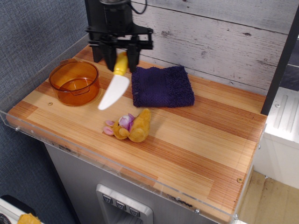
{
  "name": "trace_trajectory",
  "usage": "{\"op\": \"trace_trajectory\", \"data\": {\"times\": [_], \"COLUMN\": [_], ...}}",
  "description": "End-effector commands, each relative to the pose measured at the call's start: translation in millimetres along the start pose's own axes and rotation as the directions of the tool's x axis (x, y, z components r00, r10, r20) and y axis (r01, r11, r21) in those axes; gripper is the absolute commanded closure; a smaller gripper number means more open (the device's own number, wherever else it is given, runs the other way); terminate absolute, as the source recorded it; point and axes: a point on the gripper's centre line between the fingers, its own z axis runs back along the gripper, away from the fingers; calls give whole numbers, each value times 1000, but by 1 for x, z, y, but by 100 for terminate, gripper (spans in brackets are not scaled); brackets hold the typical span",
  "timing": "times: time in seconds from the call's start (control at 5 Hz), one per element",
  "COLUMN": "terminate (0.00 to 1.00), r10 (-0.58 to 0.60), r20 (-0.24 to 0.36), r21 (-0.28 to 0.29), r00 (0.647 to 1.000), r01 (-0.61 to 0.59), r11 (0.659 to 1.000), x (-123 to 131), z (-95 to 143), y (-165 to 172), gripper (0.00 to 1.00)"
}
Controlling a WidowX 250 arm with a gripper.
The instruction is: Place the knife on the purple cloth.
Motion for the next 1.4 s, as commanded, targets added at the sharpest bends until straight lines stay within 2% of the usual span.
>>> {"op": "trace_trajectory", "data": {"times": [0.0,0.2,0.4,0.6,0.8,1.2], "terminate": [0,0,0,0,0,0], "r10": [-91,-114,-81,-79,-90,-119], "r20": [76,55,43,36,56,100], "r21": [-4,-23,-15,-17,-16,-14], "r00": [993,992,996,996,994,988], "r01": [92,116,82,80,91,121], "r11": [996,993,997,997,996,993], "x": [28,34,32,28,22,-7], "z": [5,-1,-6,-5,4,43], "y": [-39,-47,-45,-44,-47,-52], "gripper": [100,100,0,0,0,0]}}
